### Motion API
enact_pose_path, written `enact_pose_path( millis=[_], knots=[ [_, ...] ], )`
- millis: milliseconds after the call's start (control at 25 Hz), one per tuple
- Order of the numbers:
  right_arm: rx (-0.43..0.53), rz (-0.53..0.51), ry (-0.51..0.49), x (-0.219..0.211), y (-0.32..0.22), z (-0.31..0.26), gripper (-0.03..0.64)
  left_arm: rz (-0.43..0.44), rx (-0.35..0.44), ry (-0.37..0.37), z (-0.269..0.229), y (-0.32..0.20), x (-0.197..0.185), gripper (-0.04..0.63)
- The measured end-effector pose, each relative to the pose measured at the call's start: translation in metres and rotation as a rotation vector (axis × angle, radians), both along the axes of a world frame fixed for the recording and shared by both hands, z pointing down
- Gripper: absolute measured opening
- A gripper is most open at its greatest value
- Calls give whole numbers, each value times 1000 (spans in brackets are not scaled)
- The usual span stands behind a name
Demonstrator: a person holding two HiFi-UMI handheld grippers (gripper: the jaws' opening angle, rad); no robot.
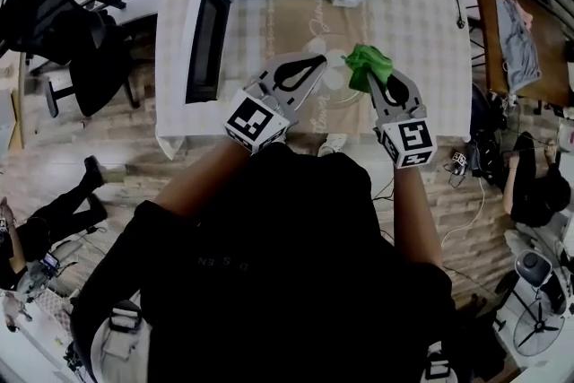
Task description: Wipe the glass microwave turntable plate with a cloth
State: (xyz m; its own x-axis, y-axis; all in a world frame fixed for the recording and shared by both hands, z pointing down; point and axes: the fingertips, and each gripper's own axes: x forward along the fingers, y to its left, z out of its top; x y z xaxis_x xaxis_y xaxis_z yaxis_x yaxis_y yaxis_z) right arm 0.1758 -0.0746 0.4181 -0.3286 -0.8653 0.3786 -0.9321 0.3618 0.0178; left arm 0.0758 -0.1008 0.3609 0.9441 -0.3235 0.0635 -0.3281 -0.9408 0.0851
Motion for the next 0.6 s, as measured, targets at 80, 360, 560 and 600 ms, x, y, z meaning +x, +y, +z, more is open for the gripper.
enact_pose_path(
  millis=[80,360,560,600],
  knots=[
    [-24,-37,46,7,-11,15,74,-37,-3,2,2,-4,3,21],
    [-94,-161,218,24,-55,70,74,-108,7,2,10,-16,16,20],
    [-138,-257,357,29,-78,110,74,-150,6,-5,22,-26,25,20],
    [-151,-279,384,28,-80,118,74,-160,4,-7,26,-28,26,20]
  ],
)
